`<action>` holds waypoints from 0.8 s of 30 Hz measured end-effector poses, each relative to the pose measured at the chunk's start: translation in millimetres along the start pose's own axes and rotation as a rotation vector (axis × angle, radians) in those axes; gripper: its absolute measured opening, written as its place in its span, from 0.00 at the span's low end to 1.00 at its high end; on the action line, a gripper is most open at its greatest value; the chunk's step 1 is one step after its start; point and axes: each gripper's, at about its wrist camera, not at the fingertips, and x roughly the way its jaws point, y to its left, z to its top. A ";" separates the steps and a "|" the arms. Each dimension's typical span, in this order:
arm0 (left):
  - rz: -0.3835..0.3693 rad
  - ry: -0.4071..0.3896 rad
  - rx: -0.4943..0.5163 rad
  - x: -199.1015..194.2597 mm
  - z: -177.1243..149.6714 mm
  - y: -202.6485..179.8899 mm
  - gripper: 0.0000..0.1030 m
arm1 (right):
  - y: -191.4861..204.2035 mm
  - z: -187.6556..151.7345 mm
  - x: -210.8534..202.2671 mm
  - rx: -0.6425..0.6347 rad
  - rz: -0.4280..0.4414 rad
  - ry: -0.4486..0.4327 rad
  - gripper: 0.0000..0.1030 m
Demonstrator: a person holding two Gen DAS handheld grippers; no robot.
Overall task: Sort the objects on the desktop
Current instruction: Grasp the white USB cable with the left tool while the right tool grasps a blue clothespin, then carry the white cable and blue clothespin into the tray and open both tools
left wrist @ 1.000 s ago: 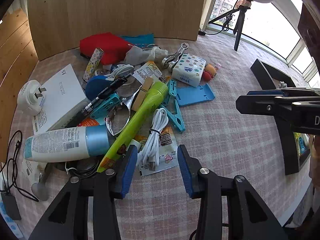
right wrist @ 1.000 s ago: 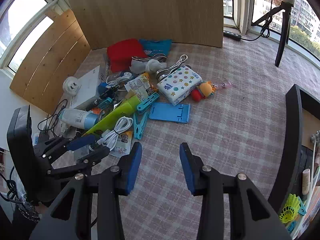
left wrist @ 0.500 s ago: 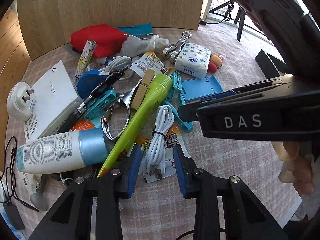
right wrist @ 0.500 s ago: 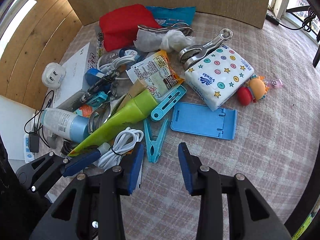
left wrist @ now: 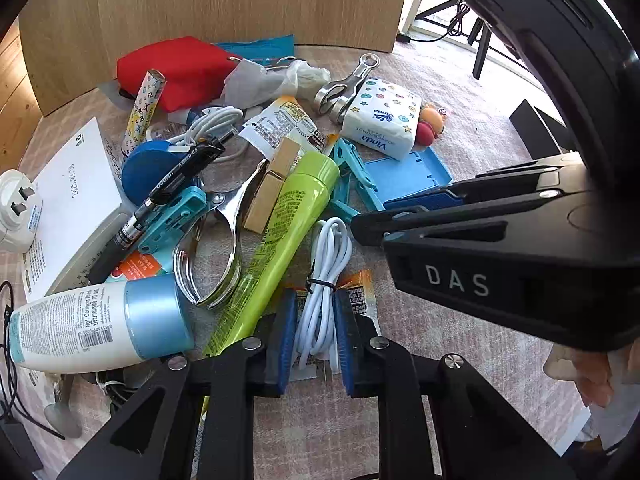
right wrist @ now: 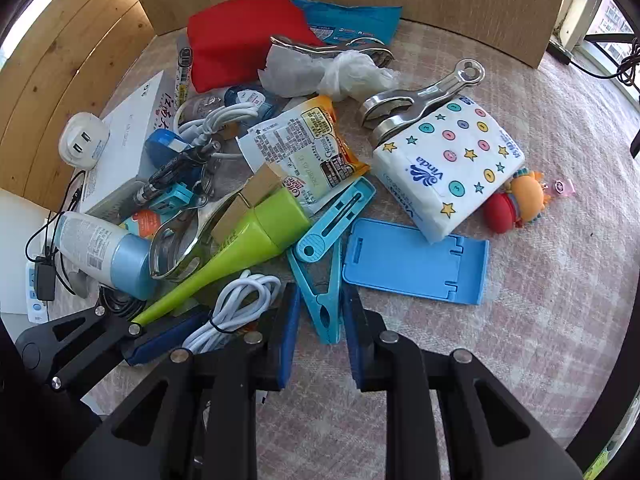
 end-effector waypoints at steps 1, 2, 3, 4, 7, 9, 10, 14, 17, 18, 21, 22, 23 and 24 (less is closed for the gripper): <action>-0.003 0.000 -0.001 0.1 0.0 0.0 0.17 | -3.3 -1.9 -1.1 0.004 -0.002 -0.002 0.20; -0.001 -0.001 0.003 0.0 -0.2 -0.7 0.16 | -7.0 -4.1 -2.3 0.008 -0.001 -0.004 0.20; 0.000 -0.001 0.007 -0.2 -0.8 -1.9 0.16 | -10.9 -6.6 -3.4 0.013 -0.001 -0.006 0.20; -0.001 -0.002 0.011 -0.5 -1.8 -3.2 0.15 | -14.6 -9.3 -4.8 0.017 -0.001 -0.008 0.20; -0.015 -0.008 0.006 -1.4 -4.9 -8.3 0.14 | -25.9 -18.8 -9.6 0.020 -0.020 -0.019 0.20; -0.041 -0.009 -0.018 -2.4 -6.0 -10.4 0.14 | -34.6 -26.3 -13.5 0.029 -0.034 -0.025 0.20; -0.056 -0.009 -0.032 -3.2 -6.1 -11.7 0.13 | -39.4 -30.4 -15.5 0.037 -0.036 -0.027 0.20; -0.081 -0.027 -0.053 -10.3 -6.5 -22.2 0.13 | -58.1 -48.2 -28.5 0.072 -0.030 -0.047 0.20; -0.098 -0.038 -0.062 -15.7 -3.4 -32.6 0.13 | -72.1 -62.4 -45.2 0.099 -0.013 -0.083 0.20; -0.101 -0.042 -0.059 -18.6 -4.3 -35.8 0.13 | -77.0 -67.0 -51.5 0.110 -0.009 -0.096 0.20; -0.117 -0.061 -0.035 -28.6 -0.9 -49.9 0.13 | -93.9 -79.8 -71.8 0.145 0.006 -0.134 0.20; -0.126 -0.066 -0.028 -31.5 1.5 -52.9 0.13 | -100.3 -83.8 -78.8 0.158 0.009 -0.146 0.20; -0.138 -0.074 -0.021 -34.7 3.0 -58.6 0.13 | -107.7 -86.7 -85.9 0.170 0.012 -0.157 0.20; -0.151 -0.080 -0.015 -36.4 5.3 -65.7 0.13 | -113.6 -89.4 -92.9 0.184 0.010 -0.170 0.20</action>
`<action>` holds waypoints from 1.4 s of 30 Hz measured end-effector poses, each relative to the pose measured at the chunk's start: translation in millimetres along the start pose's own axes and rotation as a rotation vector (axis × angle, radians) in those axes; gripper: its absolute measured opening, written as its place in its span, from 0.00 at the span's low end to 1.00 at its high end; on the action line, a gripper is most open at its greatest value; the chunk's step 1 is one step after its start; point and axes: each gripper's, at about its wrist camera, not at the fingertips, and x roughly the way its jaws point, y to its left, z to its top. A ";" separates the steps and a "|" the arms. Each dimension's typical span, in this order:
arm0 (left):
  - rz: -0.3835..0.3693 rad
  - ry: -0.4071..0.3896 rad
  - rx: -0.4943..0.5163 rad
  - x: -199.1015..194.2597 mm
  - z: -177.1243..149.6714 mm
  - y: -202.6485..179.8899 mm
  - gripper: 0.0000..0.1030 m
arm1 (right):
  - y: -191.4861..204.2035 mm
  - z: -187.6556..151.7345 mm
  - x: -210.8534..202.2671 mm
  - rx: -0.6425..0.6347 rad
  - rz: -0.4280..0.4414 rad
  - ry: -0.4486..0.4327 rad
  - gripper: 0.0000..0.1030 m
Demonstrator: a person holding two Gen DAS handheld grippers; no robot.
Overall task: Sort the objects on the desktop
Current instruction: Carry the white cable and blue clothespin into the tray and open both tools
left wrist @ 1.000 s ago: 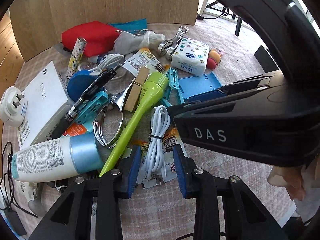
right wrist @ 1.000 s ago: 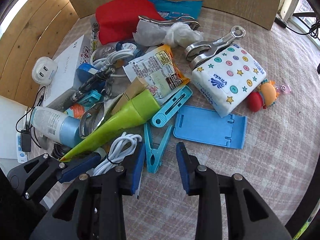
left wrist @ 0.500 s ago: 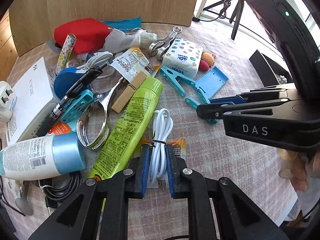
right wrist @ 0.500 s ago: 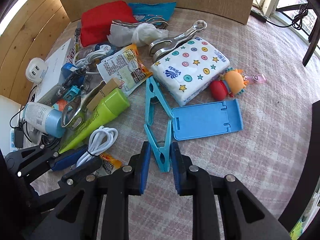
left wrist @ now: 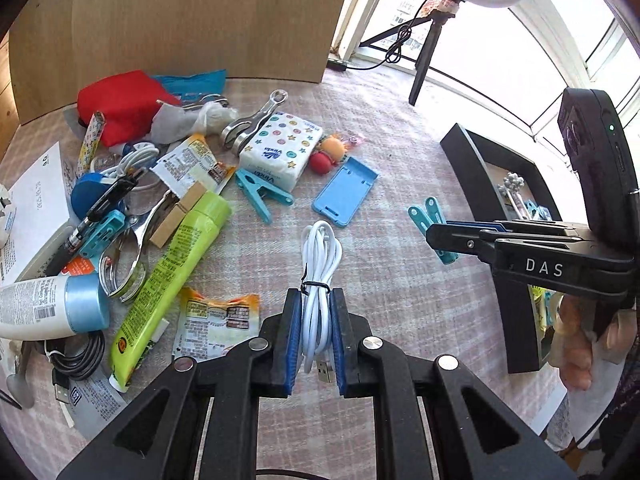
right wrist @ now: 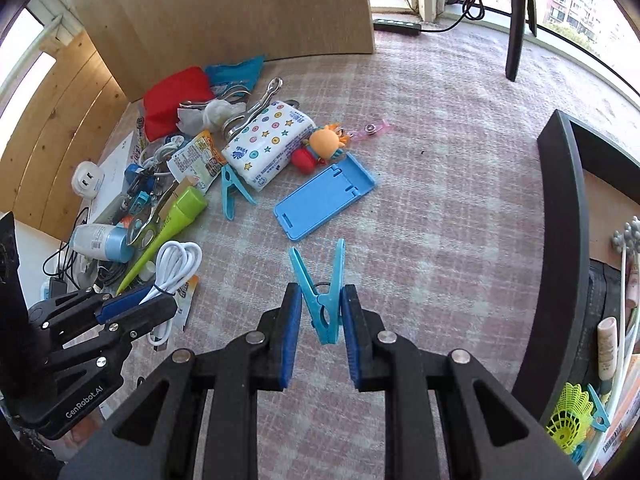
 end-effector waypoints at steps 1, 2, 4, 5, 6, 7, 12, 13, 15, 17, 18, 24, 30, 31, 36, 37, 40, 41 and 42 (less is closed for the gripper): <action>-0.011 -0.002 0.008 1.0 3.4 -8.1 0.13 | -4.9 4.6 -7.2 0.015 -0.004 -0.013 0.20; -0.018 -0.002 0.018 3.2 7.7 -17.4 0.13 | -9.3 6.7 -14.1 0.029 -0.007 -0.026 0.20; -0.029 -0.004 0.038 7.9 16.8 -37.6 0.13 | -31.2 12.2 -23.8 0.061 -0.017 -0.052 0.20; -0.040 -0.005 0.048 10.1 22.0 -48.5 0.13 | -41.7 13.1 -30.3 0.078 -0.026 -0.066 0.20; -0.052 -0.007 0.058 12.4 27.7 -60.5 0.12 | -52.9 12.5 -39.1 0.093 -0.036 -0.080 0.20; -0.063 -0.011 0.067 14.9 33.5 -73.6 0.13 | -63.7 12.6 -47.4 0.108 -0.049 -0.095 0.20; -0.118 -0.035 0.141 21.6 59.7 -143.2 0.13 | -126.1 13.1 -88.5 0.185 -0.124 -0.158 0.20; -0.127 -0.039 0.160 23.1 63.4 -156.7 0.13 | -138.1 13.5 -93.7 0.202 -0.138 -0.167 0.20; -0.149 -0.037 0.197 27.3 69.5 -182.9 0.13 | -161.2 12.1 -105.6 0.232 -0.171 -0.183 0.20; -0.168 -0.034 0.227 32.2 72.8 -207.2 0.13 | -183.1 8.8 -118.3 0.258 -0.200 -0.195 0.20; -0.175 -0.031 0.242 34.5 73.9 -218.1 0.13 | -192.1 7.4 -123.1 0.270 -0.213 -0.200 0.20; -0.231 0.019 0.303 49.8 74.5 -269.7 0.31 | -229.9 -1.4 -137.0 0.320 -0.249 -0.211 0.22; -0.183 -0.019 0.353 44.6 67.7 -276.2 0.60 | -235.9 -6.6 -144.6 0.350 -0.237 -0.242 0.50; -0.181 -0.013 0.348 44.3 67.8 -271.9 0.60 | -233.3 -5.5 -143.7 0.343 -0.233 -0.241 0.50; -0.130 -0.034 0.339 37.3 65.0 -244.1 0.59 | -211.4 5.4 -133.7 0.286 -0.223 -0.226 0.50; -0.112 -0.040 0.338 35.4 63.6 -237.2 0.59 | -205.7 7.6 -131.6 0.272 -0.216 -0.225 0.51; -0.071 -0.044 0.323 29.9 58.6 -211.5 0.59 | -187.0 13.4 -122.9 0.228 -0.199 -0.213 0.52; -0.054 -0.045 0.317 28.3 56.3 -201.9 0.59 | -179.9 15.0 -119.6 0.209 -0.194 -0.208 0.52; -0.032 -0.050 0.310 26.5 53.5 -191.7 0.59 | -172.6 16.2 -116.1 0.191 -0.190 -0.204 0.52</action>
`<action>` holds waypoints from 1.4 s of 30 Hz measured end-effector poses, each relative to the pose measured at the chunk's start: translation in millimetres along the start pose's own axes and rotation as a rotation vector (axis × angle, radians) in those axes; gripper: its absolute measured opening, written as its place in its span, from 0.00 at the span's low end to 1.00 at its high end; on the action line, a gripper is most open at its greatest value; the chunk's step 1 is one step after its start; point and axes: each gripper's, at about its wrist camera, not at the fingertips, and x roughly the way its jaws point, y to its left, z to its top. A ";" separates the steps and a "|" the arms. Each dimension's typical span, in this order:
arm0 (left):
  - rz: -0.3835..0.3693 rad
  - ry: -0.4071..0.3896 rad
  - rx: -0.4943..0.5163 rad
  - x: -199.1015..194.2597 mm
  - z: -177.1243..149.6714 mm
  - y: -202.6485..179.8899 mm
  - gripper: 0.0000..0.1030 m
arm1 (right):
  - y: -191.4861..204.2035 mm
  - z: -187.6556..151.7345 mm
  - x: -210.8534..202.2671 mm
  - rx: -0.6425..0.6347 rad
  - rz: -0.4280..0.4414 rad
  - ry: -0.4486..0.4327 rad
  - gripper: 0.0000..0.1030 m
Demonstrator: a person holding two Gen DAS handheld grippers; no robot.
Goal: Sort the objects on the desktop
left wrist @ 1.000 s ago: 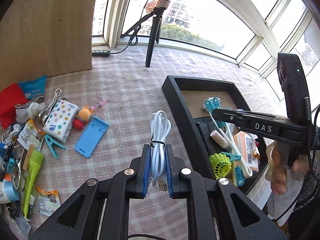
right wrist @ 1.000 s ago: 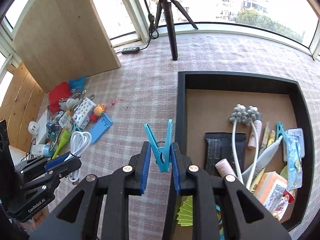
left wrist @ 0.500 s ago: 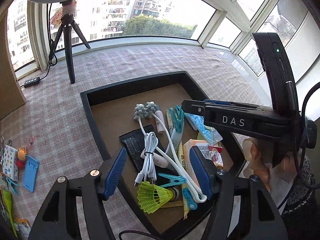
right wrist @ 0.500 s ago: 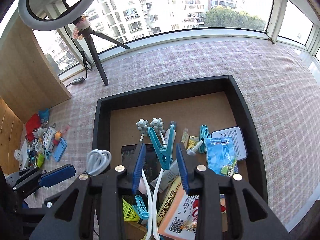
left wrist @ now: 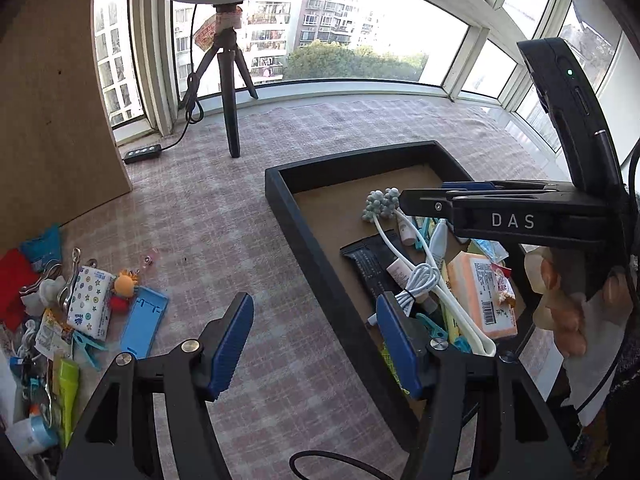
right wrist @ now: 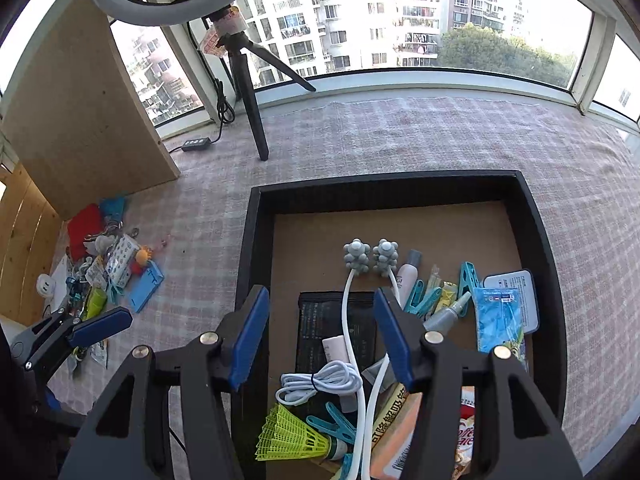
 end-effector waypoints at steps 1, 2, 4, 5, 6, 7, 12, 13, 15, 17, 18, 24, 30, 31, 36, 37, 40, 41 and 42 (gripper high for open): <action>0.025 0.001 -0.007 -2.2 -5.6 9.2 0.59 | 7.9 -0.8 2.4 -0.019 0.005 0.004 0.52; 0.047 0.005 -0.016 -4.0 -12.2 19.5 0.59 | 16.1 -2.0 5.1 -0.037 0.012 0.010 0.52; 0.082 0.018 -0.045 -7.4 -25.5 41.9 0.57 | 32.9 -5.5 10.2 -0.066 0.034 0.021 0.52; 0.100 0.025 -0.060 -9.4 -32.7 53.8 0.56 | 41.5 -7.0 12.9 -0.078 0.049 0.028 0.52; 0.122 0.030 -0.074 -11.7 -40.7 66.0 0.55 | 50.3 -8.6 15.5 -0.089 0.068 0.035 0.52; 0.147 0.035 -0.087 -14.5 -48.8 78.0 0.54 | 59.6 -9.7 18.2 -0.100 0.088 0.044 0.52; 0.272 0.066 -0.167 -31.5 -93.7 139.1 0.47 | 114.7 -15.0 34.3 -0.141 0.179 0.089 0.52; 0.297 0.072 -0.183 -34.9 -102.2 150.2 0.45 | 127.4 -15.8 38.5 -0.143 0.196 0.102 0.52; 0.341 0.085 -0.216 -40.0 -118.7 170.4 0.43 | 154.0 -17.3 47.7 -0.153 0.228 0.130 0.52; 0.362 0.098 -0.248 -43.6 -133.8 187.2 0.40 | 182.1 -19.5 56.7 -0.162 0.267 0.156 0.52; 0.369 0.103 -0.264 -44.9 -140.6 194.1 0.39 | 196.0 -20.6 61.3 -0.163 0.285 0.169 0.52; 0.369 0.120 -0.311 -44.9 -166.6 215.4 0.33 | 273.4 -29.4 95.1 -0.179 0.366 0.229 0.52; 0.365 0.117 -0.299 -42.7 -171.1 220.7 0.30 | 317.0 -39.5 130.8 -0.149 0.383 0.324 0.51; 0.358 0.115 -0.294 -43.4 -171.6 219.8 0.30 | 320.4 -40.6 135.0 -0.141 0.380 0.336 0.50; 0.363 0.129 -0.253 -39.1 -174.3 215.3 0.30 | 328.1 -46.3 157.0 -0.071 0.403 0.416 0.39; 0.365 0.131 -0.253 -37.8 -175.1 216.1 0.30 | 329.5 -46.8 161.7 -0.058 0.406 0.429 0.35; 0.355 0.134 -0.266 -36.5 -176.2 220.7 0.35 | 332.9 -46.7 174.3 -0.013 0.408 0.451 0.25; 0.347 0.137 -0.277 -35.8 -176.9 223.0 0.38 | 334.2 -46.6 177.7 -0.003 0.410 0.453 0.24; 0.341 0.136 -0.286 -35.0 -177.6 224.8 0.40 | 335.2 -46.5 180.7 0.006 0.414 0.454 0.23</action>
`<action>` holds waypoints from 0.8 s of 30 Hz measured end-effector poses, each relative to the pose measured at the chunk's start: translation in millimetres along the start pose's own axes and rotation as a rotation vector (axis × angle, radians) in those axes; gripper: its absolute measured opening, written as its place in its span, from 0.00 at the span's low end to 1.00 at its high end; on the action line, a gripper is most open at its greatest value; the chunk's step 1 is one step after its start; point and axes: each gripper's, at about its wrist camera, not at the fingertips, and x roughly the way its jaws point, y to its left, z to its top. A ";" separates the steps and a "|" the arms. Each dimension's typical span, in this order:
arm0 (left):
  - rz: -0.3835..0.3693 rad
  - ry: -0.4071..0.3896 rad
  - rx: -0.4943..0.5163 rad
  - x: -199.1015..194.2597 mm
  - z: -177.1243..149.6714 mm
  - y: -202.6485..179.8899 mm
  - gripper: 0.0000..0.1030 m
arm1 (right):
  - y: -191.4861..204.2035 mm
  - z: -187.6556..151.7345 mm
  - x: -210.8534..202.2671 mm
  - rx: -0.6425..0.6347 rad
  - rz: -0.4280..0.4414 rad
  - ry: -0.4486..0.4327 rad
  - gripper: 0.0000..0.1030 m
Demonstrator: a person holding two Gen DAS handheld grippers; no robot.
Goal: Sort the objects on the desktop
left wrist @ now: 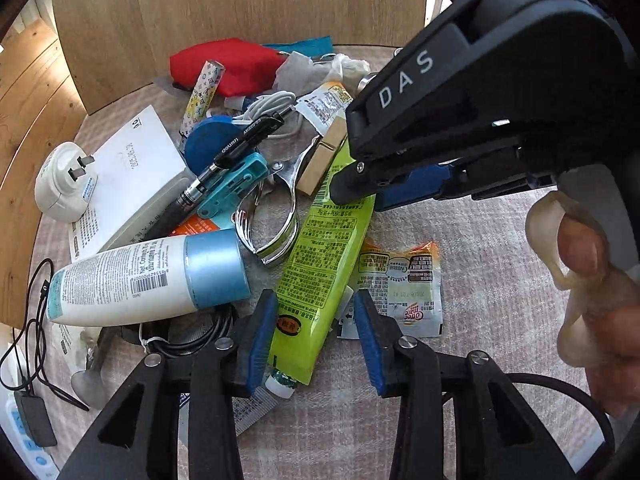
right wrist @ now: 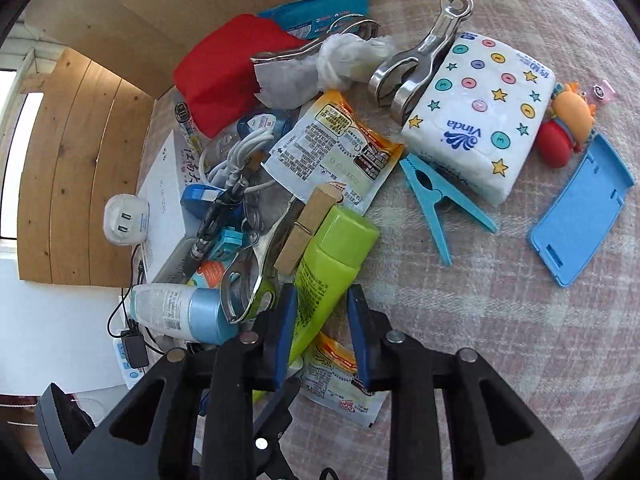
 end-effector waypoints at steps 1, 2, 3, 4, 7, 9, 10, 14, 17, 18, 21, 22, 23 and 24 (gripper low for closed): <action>0.004 -0.005 0.001 1.0 -0.3 0.4 0.40 | -0.5 1.1 1.2 0.010 0.009 -0.005 0.23; 0.013 -0.008 0.006 2.6 -0.6 0.4 0.39 | -0.6 1.9 1.3 0.018 0.012 -0.010 0.22; 0.022 -0.013 0.005 3.7 -0.9 0.8 0.32 | -0.2 2.4 1.1 0.018 0.011 -0.014 0.22; 0.021 -0.016 -0.002 4.0 -0.9 1.8 0.30 | 0.2 2.3 0.3 0.014 0.010 -0.020 0.21; -0.025 -0.023 -0.041 -0.5 -1.6 6.0 0.26 | -0.6 0.6 -6.7 0.012 0.029 -0.043 0.18; -0.040 -0.032 -0.044 -5.4 -2.9 3.5 0.22 | -2.5 -0.9 -13.4 0.020 0.054 -0.051 0.18; -0.043 -0.038 -0.037 -8.2 -3.5 0.3 0.20 | -2.5 -1.9 -17.1 0.018 0.061 -0.057 0.18; -0.061 -0.063 -0.021 -23.9 -2.3 -24.9 0.17 | 0.1 -10.0 -38.2 -0.013 0.064 -0.101 0.17; -0.081 -0.088 -0.014 -36.8 -0.3 -43.5 0.16 | -2.4 -10.7 -59.1 -0.031 0.060 -0.135 0.17; -0.087 -0.097 -0.009 -41.2 0.4 -50.1 0.16 | -4.8 -11.8 -66.5 -0.031 0.060 -0.144 0.17; -0.103 -0.119 0.011 -52.1 7.6 -69.1 0.16 | -15.0 -14.7 -88.5 -0.025 0.057 -0.180 0.17; -0.114 -0.123 0.019 -51.1 17.8 -67.6 0.16 | -20.4 -17.4 -97.3 -0.023 0.055 -0.193 0.17; -0.123 -0.130 0.029 -55.4 21.2 -74.6 0.16 | -25.2 -19.8 -105.5 -0.019 0.053 -0.207 0.17; -0.132 -0.137 0.040 -60.3 24.5 -81.5 0.16 | -31.0 -22.2 -114.9 -0.016 0.050 -0.221 0.17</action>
